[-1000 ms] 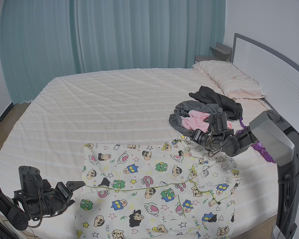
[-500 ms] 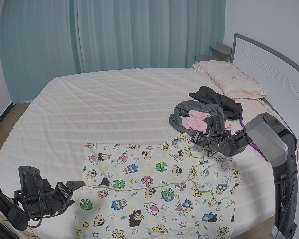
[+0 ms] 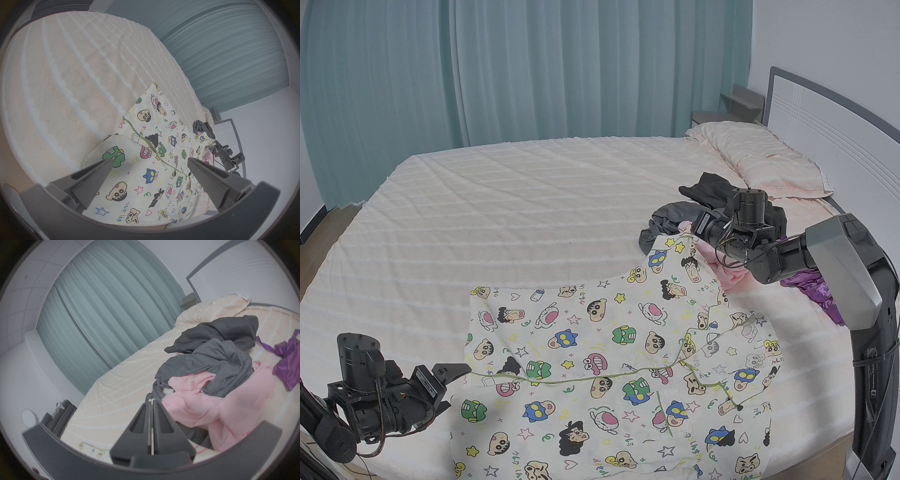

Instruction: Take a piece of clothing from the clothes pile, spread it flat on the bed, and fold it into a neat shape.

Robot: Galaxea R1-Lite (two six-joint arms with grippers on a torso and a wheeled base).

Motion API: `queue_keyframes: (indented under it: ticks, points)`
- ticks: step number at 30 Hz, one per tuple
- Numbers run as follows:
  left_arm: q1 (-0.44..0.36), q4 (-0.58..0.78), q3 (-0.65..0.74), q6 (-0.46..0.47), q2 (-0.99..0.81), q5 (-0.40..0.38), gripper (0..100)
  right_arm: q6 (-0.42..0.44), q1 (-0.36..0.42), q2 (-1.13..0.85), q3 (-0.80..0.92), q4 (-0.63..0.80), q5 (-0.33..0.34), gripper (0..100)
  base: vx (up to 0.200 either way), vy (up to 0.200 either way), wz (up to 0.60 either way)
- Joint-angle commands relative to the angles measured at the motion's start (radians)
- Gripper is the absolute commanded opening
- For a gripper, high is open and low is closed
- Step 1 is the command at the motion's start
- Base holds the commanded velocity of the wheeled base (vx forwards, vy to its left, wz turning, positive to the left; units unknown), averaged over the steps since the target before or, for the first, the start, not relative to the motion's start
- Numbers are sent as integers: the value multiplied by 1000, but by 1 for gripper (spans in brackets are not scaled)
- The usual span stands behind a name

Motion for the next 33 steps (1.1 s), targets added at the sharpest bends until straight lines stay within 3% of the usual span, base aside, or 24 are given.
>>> queue_keyframes:
  ticks: [1,5,6,12,17,18,21,24,25,26,30,33]
  points:
    - [1,0,18,-2,0,0,100,-41,-14,70,-71,19,-12,0,0,0,0]
    - [-1,-1,18,-2,0,0,100,-92,-23,115,-97,24,-17,0,0,0,0]
    - [-1,0,18,-2,0,0,100,-96,-26,123,-106,24,-18,100,0,0,0]
    - [-4,0,18,-3,0,0,100,-105,-42,113,-109,27,-40,100,0,0,0]
    - [-7,-1,18,-8,0,0,100,-142,-62,40,-26,22,-29,100,0,0,0]
    - [-7,0,18,-8,-2,0,100,-181,-69,0,60,15,-22,100,0,0,0]
    - [-9,0,18,-9,-2,0,100,-205,-80,-69,195,9,35,100,0,0,0]
    - [-9,0,18,-9,-2,0,100,-231,-100,-147,342,-2,153,100,0,0,0]
    - [-9,0,18,-9,-2,0,100,-231,-100,-147,342,-2,153,100,0,0,0]
    - [-9,0,18,-9,-2,0,100,-285,-118,-166,390,-4,201,100,0,0,0]
    - [-12,10,18,-9,-3,0,100,-378,-151,-158,429,9,216,100,0,0,0]
    - [-15,20,18,-9,-15,-1,100,-389,-157,-147,437,12,229,100,0,0,0]
